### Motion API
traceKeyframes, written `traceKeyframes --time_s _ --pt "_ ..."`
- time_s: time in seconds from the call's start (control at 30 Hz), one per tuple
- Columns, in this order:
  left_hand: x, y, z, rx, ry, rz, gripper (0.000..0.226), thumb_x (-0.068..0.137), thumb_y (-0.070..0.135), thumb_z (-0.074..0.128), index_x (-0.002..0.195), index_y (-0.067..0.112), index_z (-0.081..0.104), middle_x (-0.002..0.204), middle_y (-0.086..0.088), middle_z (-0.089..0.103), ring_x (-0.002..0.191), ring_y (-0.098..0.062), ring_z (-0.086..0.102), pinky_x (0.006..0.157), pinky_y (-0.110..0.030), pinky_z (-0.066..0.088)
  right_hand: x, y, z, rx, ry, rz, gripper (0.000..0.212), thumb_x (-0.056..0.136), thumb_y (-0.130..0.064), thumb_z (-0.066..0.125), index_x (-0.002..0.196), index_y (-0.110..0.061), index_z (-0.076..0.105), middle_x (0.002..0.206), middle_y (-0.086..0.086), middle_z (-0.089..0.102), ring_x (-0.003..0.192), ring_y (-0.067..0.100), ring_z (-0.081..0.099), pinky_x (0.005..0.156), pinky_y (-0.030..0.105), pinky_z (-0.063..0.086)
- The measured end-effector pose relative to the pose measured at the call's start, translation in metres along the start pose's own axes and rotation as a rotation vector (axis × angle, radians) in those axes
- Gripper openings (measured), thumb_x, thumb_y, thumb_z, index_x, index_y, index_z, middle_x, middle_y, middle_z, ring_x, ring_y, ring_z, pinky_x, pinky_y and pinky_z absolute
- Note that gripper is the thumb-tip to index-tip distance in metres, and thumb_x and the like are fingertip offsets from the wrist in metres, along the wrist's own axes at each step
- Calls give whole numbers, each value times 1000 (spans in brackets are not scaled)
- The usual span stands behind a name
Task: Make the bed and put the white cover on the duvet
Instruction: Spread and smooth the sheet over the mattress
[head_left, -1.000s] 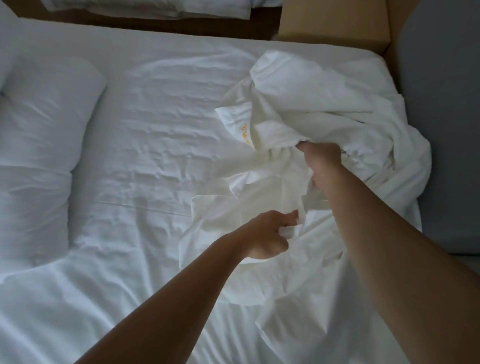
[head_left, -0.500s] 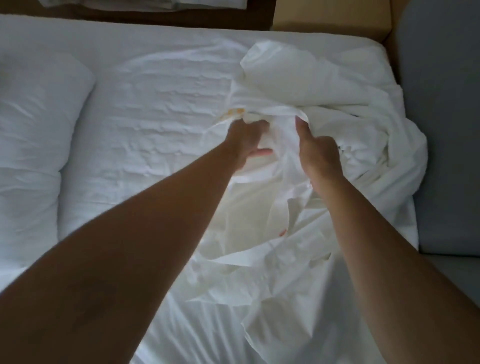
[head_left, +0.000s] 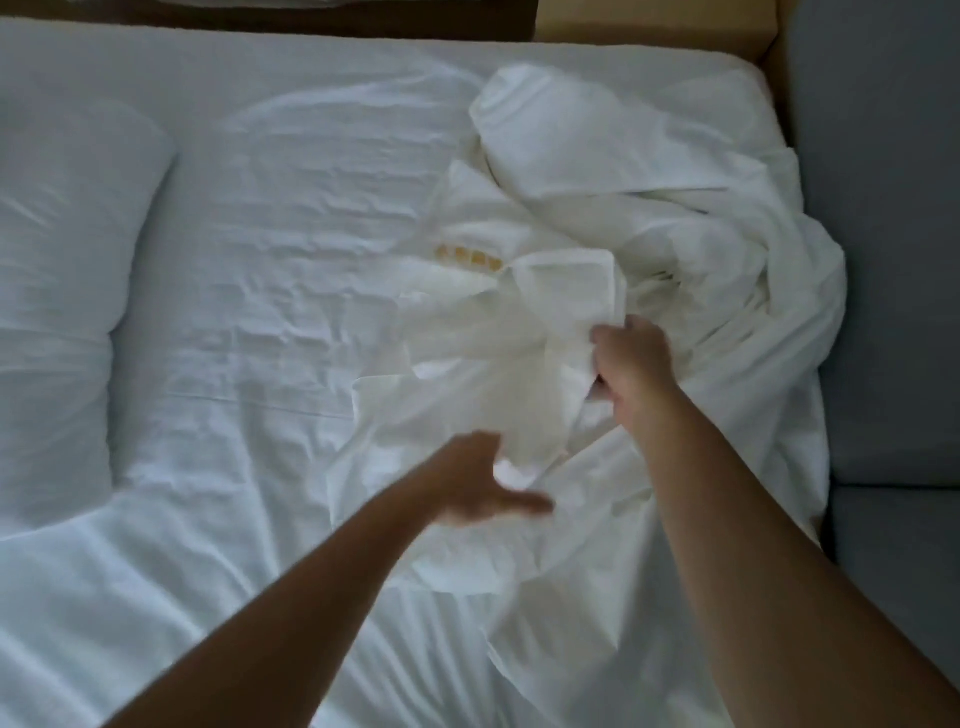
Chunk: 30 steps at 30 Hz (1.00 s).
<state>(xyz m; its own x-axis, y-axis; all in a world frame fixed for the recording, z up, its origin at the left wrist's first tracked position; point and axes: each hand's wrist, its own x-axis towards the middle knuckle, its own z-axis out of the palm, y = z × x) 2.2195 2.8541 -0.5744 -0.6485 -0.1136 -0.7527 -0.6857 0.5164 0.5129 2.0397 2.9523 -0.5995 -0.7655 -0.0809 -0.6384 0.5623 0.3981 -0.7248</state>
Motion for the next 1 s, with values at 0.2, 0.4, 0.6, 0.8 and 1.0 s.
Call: traceKeyframes --time_s 0.2,0.4,0.6,0.8,1.0 --pt "-9 -28 38 105 70 83 32 99 45 58 122 24 61 104 2 69 93 -21 65 83 -36 53 -39 19 23 -423 517 -686 35 79 -12 69 113 -10 58 115 12 58 102 27 54 89 35 45" --pt "-14 -39 40 275 152 144 50 89 48 66 134 30 54 108 6 67 98 -18 65 81 -36 54 -83 39 57 -1239 -551 -266 11 85 -21 60 81 -11 62 78 5 64 74 25 64 62 32 47" --pt "-33 -72 26 513 287 41 38 91 52 61 108 20 71 119 0 55 113 -27 51 92 -38 39 -117 20 29 -1810 -560 -25 19 96 -24 60 92 -7 67 79 7 59 64 20 57 54 28 45" --pt "-82 -60 68 -281 281 257 25 92 17 60 69 20 50 67 6 52 65 -18 49 51 -23 34 -151 35 28 -1760 -495 -155 22 70 -25 74 89 -12 74 86 6 71 76 25 69 75 35 58" --pt "-117 -70 80 -217 85 247 39 86 25 65 124 24 54 100 4 65 84 -16 63 67 -29 50 -171 59 38 -1225 -643 -80 24 85 -34 66 99 -17 72 83 2 69 68 20 59 66 34 47"
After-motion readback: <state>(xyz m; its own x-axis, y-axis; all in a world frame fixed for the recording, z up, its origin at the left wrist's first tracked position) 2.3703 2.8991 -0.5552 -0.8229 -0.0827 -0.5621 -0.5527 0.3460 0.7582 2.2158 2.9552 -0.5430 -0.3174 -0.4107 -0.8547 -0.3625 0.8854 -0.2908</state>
